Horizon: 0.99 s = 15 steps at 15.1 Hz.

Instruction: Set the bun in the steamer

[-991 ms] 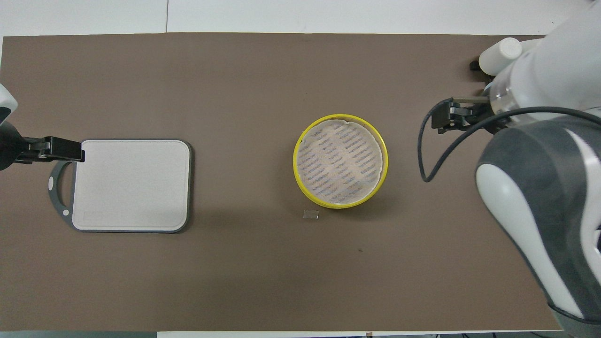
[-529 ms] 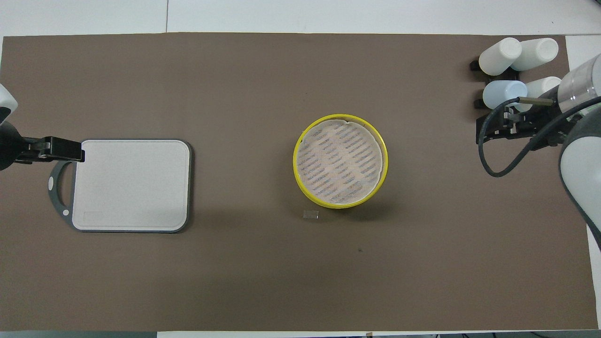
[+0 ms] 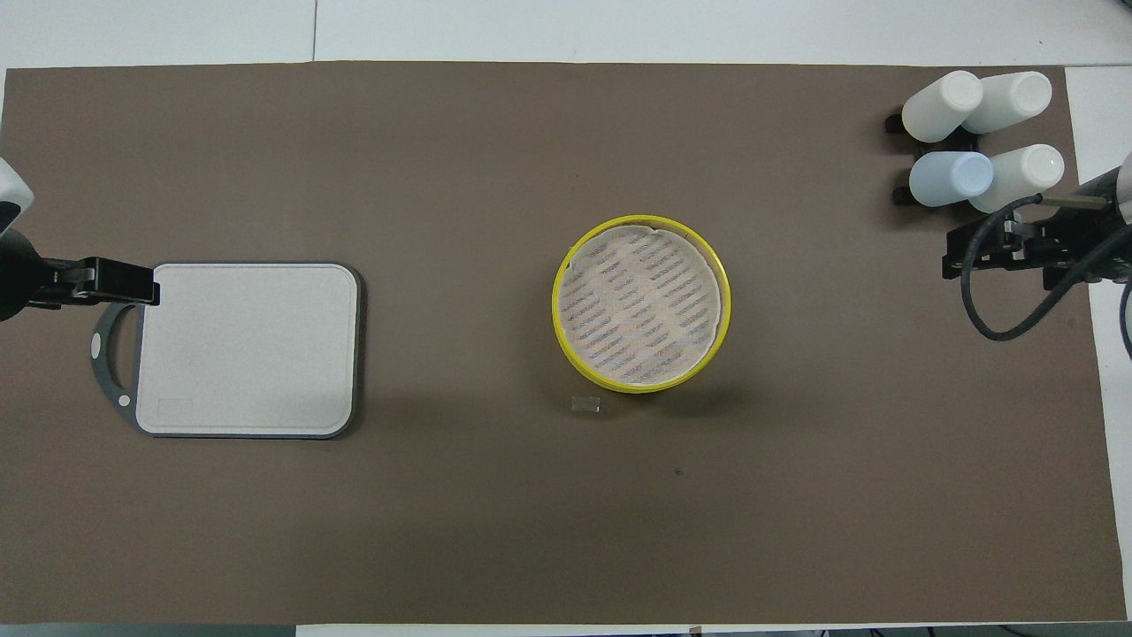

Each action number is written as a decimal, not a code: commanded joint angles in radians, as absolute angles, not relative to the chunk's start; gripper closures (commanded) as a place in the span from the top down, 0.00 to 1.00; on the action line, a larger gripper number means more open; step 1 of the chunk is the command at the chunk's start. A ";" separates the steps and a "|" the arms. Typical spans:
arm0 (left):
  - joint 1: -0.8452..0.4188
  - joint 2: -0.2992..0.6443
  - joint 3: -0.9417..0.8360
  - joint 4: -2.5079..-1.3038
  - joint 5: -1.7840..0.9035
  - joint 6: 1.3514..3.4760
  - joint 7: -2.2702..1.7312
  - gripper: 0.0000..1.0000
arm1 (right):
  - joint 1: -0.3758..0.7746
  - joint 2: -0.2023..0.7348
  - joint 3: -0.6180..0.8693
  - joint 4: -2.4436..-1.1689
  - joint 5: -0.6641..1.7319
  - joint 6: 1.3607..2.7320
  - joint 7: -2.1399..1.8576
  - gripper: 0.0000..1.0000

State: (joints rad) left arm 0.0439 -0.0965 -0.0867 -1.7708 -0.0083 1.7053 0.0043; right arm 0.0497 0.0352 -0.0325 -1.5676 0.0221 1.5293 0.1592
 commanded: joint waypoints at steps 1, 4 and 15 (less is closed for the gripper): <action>0.048 -0.127 -0.086 -1.799 -0.026 1.698 0.017 1.00 | 0.057 0.012 -0.044 -1.595 0.037 1.548 0.137 1.00; 0.046 -0.127 -0.086 -1.798 -0.026 1.698 0.017 1.00 | 0.055 0.015 -0.044 -1.594 0.034 1.583 0.137 1.00; 0.046 -0.127 -0.086 -1.799 -0.026 1.698 0.017 1.00 | 0.058 0.014 -0.044 -1.598 0.031 1.606 0.135 1.00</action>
State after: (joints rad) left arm 0.0439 -0.0970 -0.0867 -1.7708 -0.0083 1.7053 0.0043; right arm 0.0514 0.0350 -0.0347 -1.5703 0.0221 1.5867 0.1592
